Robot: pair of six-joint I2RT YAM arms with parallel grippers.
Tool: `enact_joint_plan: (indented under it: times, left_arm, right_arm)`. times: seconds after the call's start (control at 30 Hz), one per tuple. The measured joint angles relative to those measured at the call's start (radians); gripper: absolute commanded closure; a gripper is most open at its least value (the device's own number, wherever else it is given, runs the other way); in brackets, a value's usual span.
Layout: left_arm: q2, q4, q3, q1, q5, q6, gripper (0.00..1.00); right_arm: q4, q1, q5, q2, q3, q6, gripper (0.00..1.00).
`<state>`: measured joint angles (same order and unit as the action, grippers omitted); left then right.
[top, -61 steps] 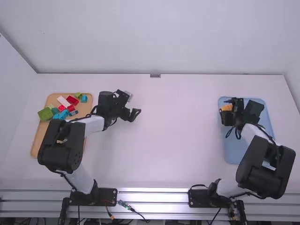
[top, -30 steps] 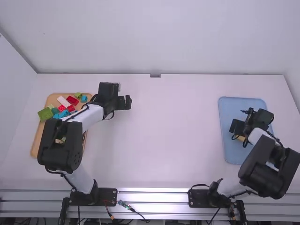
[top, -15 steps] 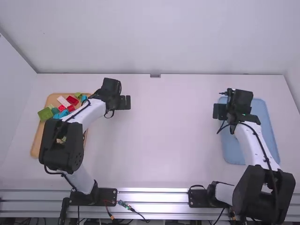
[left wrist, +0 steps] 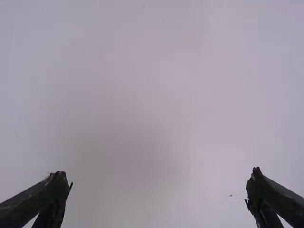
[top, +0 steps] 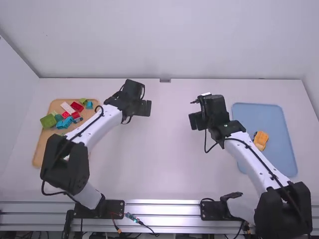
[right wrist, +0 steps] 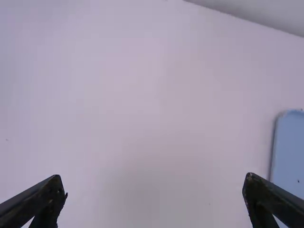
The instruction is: Assemble lego blocks to make yellow taxi
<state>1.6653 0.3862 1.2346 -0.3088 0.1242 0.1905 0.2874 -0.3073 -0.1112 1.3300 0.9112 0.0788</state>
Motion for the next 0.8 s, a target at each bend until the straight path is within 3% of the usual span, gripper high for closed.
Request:
enact_joint_plan:
  times: [0.27, 0.67, 0.8]
  left_arm:
    - [-0.104, -0.093, -0.083, 0.081, -0.05, -0.061, 0.14]
    - [-0.3, -0.294, -0.283, 0.28, -0.113, -0.168, 0.35]
    - [-0.387, -0.375, -0.369, 0.314, -0.114, -0.177, 0.44]
  right_arm:
    - [-0.096, 0.095, 0.032, -0.1, -0.064, -0.055, 0.15]
    - [-0.286, 0.301, 0.105, -0.32, -0.283, -0.074, 0.38]
    - [-0.288, 0.311, 0.106, -0.414, -0.373, -0.072, 0.47]
